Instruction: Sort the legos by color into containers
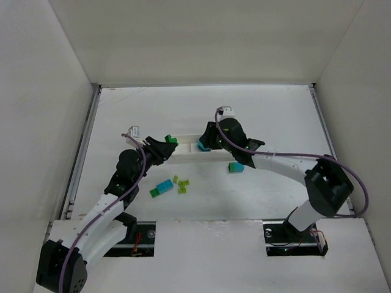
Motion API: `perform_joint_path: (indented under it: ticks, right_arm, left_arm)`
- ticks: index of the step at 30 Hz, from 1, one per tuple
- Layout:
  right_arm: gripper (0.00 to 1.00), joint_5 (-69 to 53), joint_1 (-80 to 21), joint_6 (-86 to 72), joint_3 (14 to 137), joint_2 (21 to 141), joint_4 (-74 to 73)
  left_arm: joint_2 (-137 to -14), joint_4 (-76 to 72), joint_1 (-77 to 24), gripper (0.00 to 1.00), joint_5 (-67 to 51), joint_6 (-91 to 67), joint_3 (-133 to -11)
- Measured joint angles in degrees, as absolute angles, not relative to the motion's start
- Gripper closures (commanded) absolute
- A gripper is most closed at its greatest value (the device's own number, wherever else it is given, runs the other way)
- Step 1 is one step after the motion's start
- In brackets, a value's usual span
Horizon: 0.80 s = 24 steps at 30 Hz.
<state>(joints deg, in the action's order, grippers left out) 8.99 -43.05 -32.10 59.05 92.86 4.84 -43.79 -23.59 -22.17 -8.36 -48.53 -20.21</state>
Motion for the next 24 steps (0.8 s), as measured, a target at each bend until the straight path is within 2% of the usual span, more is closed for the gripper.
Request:
perform_joint_path:
  ticks: [4,7,9,14,24]
  right_arm:
    - [0.56,5.4,-43.0,-33.4,54.2,83.0,9.1]
    - [0.42,-0.2,-41.6,-36.8,49.8,76.8,14.8]
    - [0.37,-4.6,-39.5,-40.1,47.0,74.5,19.2]
    - [0.28,-14.1,-34.8,-48.4,42.1,73.6,27.6]
    - [0.25,-23.8,-34.7,-55.7,40.3,73.4,38.1]
  left_arm:
    - [-45.1,-26.2,-24.6,0.84,-10.0,-49.5,-20.2]
    - [-46.8,-30.1,-26.0,0.84,-12.7,-50.8,-20.2]
    - [-48.3,-33.7,-27.0,0.84,-14.8,-51.9,-20.2]
    - [-51.6,-43.0,-29.2,0.84,-18.7,-55.1,-19.8]
    - [-58.7,-58.7,-31.7,0.84,-22.7,-62.0,-18.9]
